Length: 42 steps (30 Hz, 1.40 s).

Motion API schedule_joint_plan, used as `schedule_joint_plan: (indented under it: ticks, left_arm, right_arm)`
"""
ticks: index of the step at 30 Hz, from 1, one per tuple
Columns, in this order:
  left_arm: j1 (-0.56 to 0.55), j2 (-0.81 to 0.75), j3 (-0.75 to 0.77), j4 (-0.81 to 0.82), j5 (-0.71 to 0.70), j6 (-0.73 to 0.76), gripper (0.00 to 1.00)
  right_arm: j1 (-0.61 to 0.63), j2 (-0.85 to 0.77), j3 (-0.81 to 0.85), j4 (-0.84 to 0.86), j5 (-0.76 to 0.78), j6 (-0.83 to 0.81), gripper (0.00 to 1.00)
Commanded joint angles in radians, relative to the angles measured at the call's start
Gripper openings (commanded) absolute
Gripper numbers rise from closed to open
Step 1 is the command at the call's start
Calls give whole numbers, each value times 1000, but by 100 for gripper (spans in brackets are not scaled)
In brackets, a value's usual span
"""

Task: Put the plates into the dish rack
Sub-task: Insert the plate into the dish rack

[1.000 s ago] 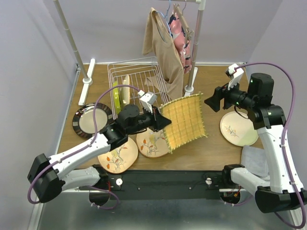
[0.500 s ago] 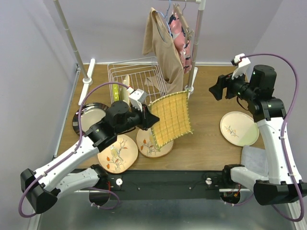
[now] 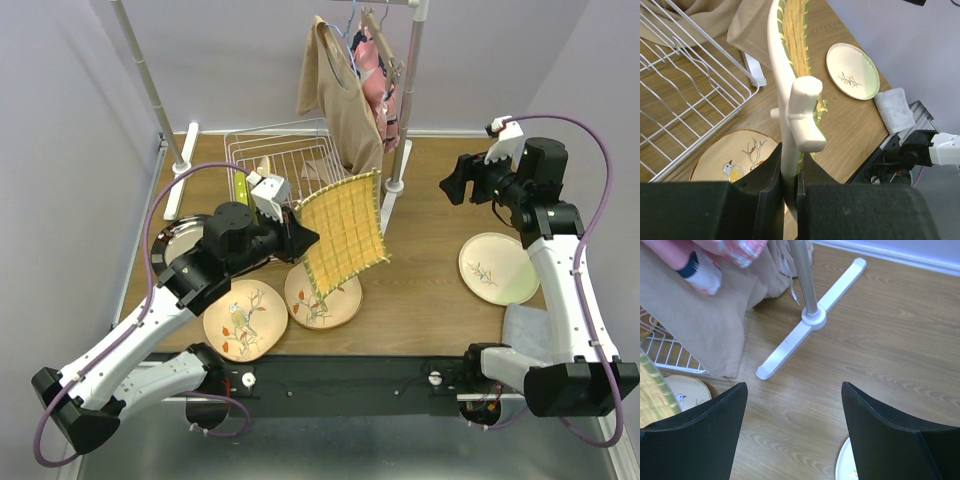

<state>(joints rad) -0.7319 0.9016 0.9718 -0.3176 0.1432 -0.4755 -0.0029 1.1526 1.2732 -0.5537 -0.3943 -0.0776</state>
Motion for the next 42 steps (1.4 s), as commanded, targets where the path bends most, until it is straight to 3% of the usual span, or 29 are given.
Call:
schedule_joint_plan:
  ticks: [1, 15, 22, 32, 42]
  left_arm:
    - [14, -23, 79, 31, -37, 8, 0]
    - [37, 13, 234, -139, -136, -5, 0]
    - [46, 51, 333, -224, -253, 11, 0]
    - [71, 138, 456, -343, -353, 23, 0]
    - [112, 250, 542, -356, -389, 70, 0]
  right_arm:
    - [-31, 12, -58, 66, -58, 10, 84]
    - [-106, 22, -235, 199, -141, 9, 84]
    - [-117, 12, -307, 222, -178, -2, 84]
    - [-117, -11, -321, 222, -206, 7, 84]
    - [-117, -16, -328, 224, -224, 16, 84]
